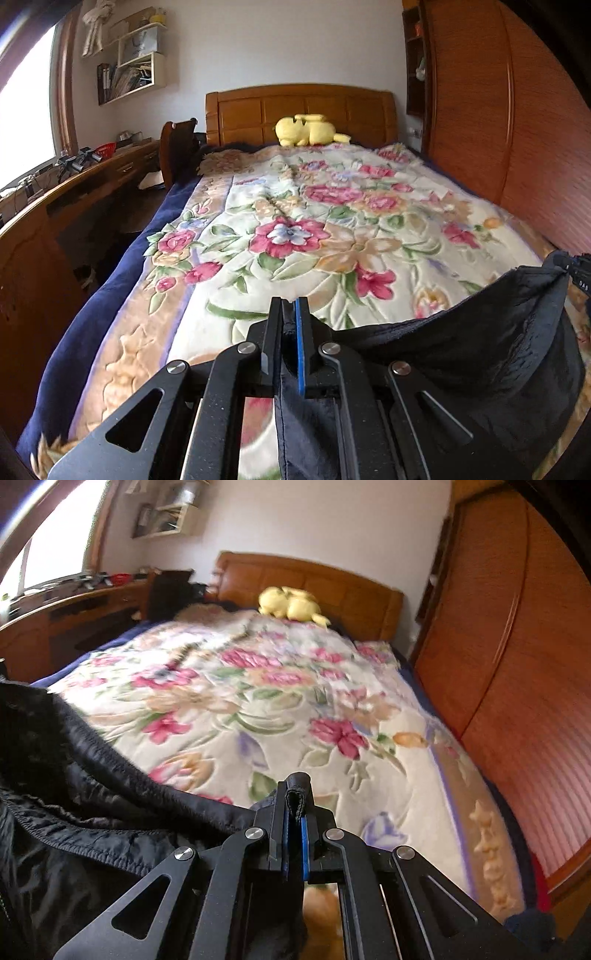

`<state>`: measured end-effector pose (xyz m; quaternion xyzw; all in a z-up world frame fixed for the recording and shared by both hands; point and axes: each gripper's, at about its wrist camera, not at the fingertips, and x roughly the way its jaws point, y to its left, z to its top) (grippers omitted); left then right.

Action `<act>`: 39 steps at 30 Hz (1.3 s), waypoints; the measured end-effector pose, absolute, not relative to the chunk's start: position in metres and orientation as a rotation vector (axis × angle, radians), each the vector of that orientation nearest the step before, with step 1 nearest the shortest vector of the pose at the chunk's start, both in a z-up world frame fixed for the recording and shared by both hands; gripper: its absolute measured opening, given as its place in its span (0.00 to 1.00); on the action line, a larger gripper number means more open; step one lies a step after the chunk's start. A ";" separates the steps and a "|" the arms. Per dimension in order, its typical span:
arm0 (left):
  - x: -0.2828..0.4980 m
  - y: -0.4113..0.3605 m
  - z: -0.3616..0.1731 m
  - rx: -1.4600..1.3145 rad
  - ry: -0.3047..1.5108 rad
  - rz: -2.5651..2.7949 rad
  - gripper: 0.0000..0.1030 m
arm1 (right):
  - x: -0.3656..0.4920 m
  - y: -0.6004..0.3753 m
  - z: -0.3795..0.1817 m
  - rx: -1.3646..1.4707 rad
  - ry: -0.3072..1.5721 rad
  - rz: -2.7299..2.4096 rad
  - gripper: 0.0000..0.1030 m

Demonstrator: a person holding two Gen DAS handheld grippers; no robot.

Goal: Fold large clothes

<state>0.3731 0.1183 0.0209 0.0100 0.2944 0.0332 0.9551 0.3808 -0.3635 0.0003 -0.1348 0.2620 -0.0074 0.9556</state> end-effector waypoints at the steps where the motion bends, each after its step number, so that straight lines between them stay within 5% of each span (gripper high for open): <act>1: 0.379 0.117 0.016 0.024 0.610 0.061 0.06 | 0.393 -0.360 0.000 -0.271 0.539 -0.019 0.04; 7: 0.393 0.113 -0.008 0.017 0.683 0.051 0.09 | 0.410 -0.350 -0.027 -0.246 0.610 -0.030 0.04; 10: 0.390 0.111 -0.017 0.014 0.729 -0.004 0.26 | 0.407 -0.350 -0.023 -0.221 0.610 -0.036 0.11; 12: 0.380 0.107 -0.020 0.042 0.741 -0.012 0.29 | 0.401 -0.348 -0.018 -0.213 0.610 -0.033 0.37; 15: 0.359 0.103 -0.021 0.050 0.747 -0.039 0.31 | 0.388 -0.354 -0.016 -0.195 0.646 -0.007 0.62; 30: 0.242 0.098 -0.069 0.056 0.840 -0.184 0.35 | 0.226 -0.376 -0.053 -0.184 0.697 0.119 0.78; 39: 0.201 0.106 -0.102 0.110 0.907 -0.154 0.36 | 0.206 -0.403 -0.071 -0.112 0.739 0.084 0.83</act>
